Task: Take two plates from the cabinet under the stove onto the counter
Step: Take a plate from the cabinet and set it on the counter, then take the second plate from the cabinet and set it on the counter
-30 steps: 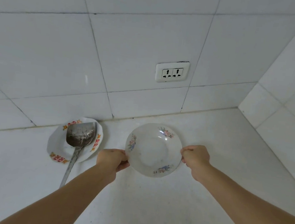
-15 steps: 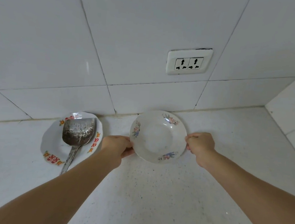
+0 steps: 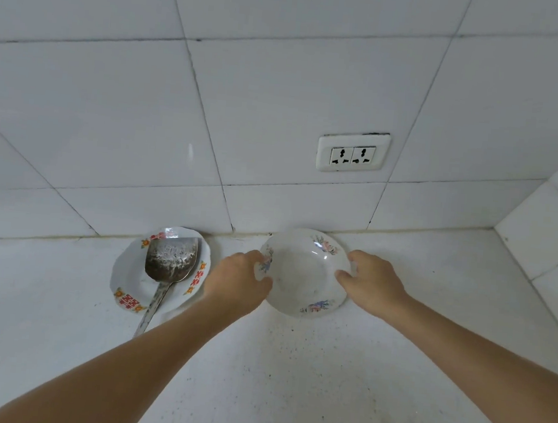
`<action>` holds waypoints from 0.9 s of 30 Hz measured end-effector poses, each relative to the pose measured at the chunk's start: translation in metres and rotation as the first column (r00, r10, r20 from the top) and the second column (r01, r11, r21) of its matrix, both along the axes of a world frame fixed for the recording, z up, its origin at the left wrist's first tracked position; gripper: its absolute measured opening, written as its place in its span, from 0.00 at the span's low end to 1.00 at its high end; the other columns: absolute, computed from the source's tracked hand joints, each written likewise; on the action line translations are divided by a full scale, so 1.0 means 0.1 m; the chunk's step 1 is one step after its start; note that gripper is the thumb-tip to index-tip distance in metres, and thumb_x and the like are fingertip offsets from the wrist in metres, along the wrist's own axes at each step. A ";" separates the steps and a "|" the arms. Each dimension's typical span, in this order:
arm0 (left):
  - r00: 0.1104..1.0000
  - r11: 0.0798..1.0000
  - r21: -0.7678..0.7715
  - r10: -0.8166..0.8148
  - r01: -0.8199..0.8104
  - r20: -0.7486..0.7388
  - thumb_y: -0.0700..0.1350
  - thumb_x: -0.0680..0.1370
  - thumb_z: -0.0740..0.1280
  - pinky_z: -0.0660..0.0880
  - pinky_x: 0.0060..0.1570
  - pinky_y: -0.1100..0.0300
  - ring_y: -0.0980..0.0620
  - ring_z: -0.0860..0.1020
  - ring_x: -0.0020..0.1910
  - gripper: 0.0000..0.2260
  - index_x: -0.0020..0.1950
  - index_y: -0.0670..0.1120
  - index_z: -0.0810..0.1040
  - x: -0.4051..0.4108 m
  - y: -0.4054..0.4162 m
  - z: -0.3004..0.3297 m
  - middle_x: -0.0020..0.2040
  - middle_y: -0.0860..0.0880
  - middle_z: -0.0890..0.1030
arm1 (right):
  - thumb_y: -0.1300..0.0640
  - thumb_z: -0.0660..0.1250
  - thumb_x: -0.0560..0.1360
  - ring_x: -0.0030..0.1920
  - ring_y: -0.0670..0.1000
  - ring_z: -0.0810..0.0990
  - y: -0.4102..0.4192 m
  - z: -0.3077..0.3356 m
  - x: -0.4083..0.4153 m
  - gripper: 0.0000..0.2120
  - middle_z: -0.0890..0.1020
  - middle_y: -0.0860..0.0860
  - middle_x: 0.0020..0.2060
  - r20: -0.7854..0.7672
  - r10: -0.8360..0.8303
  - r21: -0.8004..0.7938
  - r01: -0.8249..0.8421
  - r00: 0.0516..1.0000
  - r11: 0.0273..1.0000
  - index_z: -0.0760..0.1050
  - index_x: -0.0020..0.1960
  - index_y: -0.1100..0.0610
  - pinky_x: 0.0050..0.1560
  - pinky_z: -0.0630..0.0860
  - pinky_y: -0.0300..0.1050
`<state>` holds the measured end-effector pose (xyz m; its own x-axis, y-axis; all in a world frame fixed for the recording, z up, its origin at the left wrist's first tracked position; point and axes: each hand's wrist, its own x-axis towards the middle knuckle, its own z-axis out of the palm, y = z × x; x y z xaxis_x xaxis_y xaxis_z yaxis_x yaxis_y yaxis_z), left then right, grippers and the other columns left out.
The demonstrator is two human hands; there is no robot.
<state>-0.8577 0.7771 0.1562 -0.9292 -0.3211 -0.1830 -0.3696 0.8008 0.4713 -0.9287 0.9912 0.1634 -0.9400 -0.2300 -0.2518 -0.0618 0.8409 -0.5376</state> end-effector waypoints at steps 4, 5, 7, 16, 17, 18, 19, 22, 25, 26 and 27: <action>0.971 0.902 -0.372 -0.239 0.220 -0.006 0.60 0.74 0.59 0.71 0.47 0.52 0.45 0.75 0.54 0.24 0.67 0.51 0.70 0.29 0.16 0.32 0.56 0.49 0.79 | 0.45 0.61 0.75 0.59 0.58 0.72 -0.15 0.35 0.31 0.22 0.75 0.56 0.60 -0.113 0.292 0.218 -0.263 0.950 0.940 0.70 0.65 0.57 0.56 0.74 0.53; 0.963 0.868 -0.431 -0.269 0.245 0.006 0.60 0.74 0.58 0.70 0.50 0.50 0.44 0.74 0.55 0.25 0.68 0.51 0.68 0.38 0.19 0.42 0.57 0.49 0.78 | 0.45 0.61 0.75 0.61 0.59 0.71 -0.20 0.45 0.40 0.22 0.74 0.56 0.62 -0.137 0.356 0.265 -0.312 0.925 0.912 0.70 0.65 0.56 0.57 0.73 0.53; 0.957 0.819 -0.517 -0.292 0.248 -0.003 0.61 0.74 0.58 0.68 0.53 0.48 0.43 0.74 0.56 0.25 0.67 0.51 0.67 0.57 0.19 0.62 0.59 0.48 0.78 | 0.44 0.60 0.75 0.62 0.58 0.69 -0.30 0.63 0.56 0.23 0.74 0.54 0.62 -0.198 0.471 0.325 -0.396 0.860 0.859 0.68 0.65 0.54 0.58 0.71 0.52; 0.980 0.780 -0.625 -0.140 0.020 -0.143 0.63 0.72 0.56 0.68 0.51 0.46 0.43 0.73 0.54 0.28 0.66 0.50 0.67 1.80 -0.19 1.29 0.58 0.47 0.77 | 0.39 0.57 0.76 0.72 0.57 0.58 -0.87 1.27 1.51 0.29 0.65 0.53 0.71 -0.361 0.707 0.399 -0.584 0.608 0.707 0.60 0.73 0.50 0.71 0.58 0.54; 0.981 0.777 -0.630 -0.120 -0.003 -0.153 0.63 0.71 0.56 0.68 0.51 0.46 0.43 0.74 0.54 0.27 0.66 0.51 0.66 1.98 -0.25 1.33 0.57 0.47 0.77 | 0.39 0.56 0.76 0.73 0.57 0.56 -0.95 1.30 1.66 0.30 0.64 0.53 0.72 -0.366 0.723 0.403 -0.600 0.586 0.691 0.59 0.74 0.50 0.72 0.57 0.55; 0.983 0.774 -0.633 -0.097 -0.026 -0.158 0.63 0.72 0.56 0.68 0.51 0.45 0.43 0.74 0.54 0.27 0.66 0.50 0.66 2.17 -0.31 1.35 0.57 0.47 0.77 | 0.38 0.56 0.75 0.73 0.56 0.56 -1.04 1.34 1.82 0.30 0.64 0.53 0.73 -0.369 0.739 0.404 -0.619 0.563 0.673 0.58 0.74 0.50 0.72 0.56 0.55; 0.984 0.768 -0.638 -0.071 -0.049 -0.161 0.63 0.72 0.56 0.68 0.51 0.45 0.42 0.74 0.54 0.26 0.65 0.50 0.66 2.35 -0.39 1.37 0.57 0.47 0.77 | 0.38 0.56 0.75 0.73 0.56 0.56 -1.14 1.37 1.98 0.30 0.64 0.53 0.73 -0.372 0.754 0.403 -0.638 0.540 0.656 0.58 0.74 0.49 0.72 0.56 0.55; 0.988 0.754 -0.647 0.014 -0.113 -0.157 0.63 0.73 0.55 0.67 0.50 0.46 0.42 0.74 0.53 0.26 0.64 0.48 0.67 2.93 -0.62 1.42 0.56 0.46 0.77 | 0.38 0.57 0.75 0.73 0.55 0.57 -1.44 1.45 2.49 0.30 0.64 0.52 0.72 -0.380 0.792 0.396 -0.690 0.478 0.606 0.58 0.74 0.48 0.71 0.57 0.54; 0.983 0.750 -0.639 0.078 -0.169 -0.168 0.64 0.73 0.54 0.67 0.48 0.46 0.43 0.74 0.51 0.27 0.65 0.48 0.67 3.59 -0.87 1.41 0.55 0.46 0.78 | 0.38 0.56 0.75 0.73 0.55 0.56 -1.76 1.48 3.04 0.31 0.63 0.52 0.73 -0.380 0.821 0.395 -0.727 0.427 0.561 0.57 0.74 0.49 0.72 0.56 0.54; 0.981 0.749 -0.636 0.097 -0.184 -0.170 0.64 0.73 0.54 0.67 0.48 0.47 0.43 0.74 0.50 0.27 0.65 0.48 0.67 3.83 -0.95 1.40 0.55 0.46 0.78 | 0.38 0.56 0.76 0.74 0.55 0.56 -1.87 1.48 3.25 0.31 0.63 0.52 0.74 -0.375 0.829 0.394 -0.738 0.414 0.547 0.57 0.74 0.49 0.72 0.56 0.54; 0.979 0.749 -0.632 0.117 -0.199 -0.169 0.64 0.73 0.54 0.67 0.47 0.47 0.43 0.74 0.49 0.27 0.65 0.48 0.68 4.07 -1.03 1.39 0.54 0.46 0.78 | 0.38 0.56 0.76 0.74 0.55 0.55 -1.98 1.48 3.47 0.31 0.63 0.53 0.74 -0.366 0.838 0.392 -0.750 0.405 0.534 0.56 0.74 0.50 0.72 0.55 0.54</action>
<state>-0.4509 0.6741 0.2952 -0.8551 -0.4687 0.2219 -0.4962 0.8638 -0.0877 -0.5821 0.7935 0.3112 -0.3401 -0.9395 0.0416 -0.9369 0.3346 -0.1016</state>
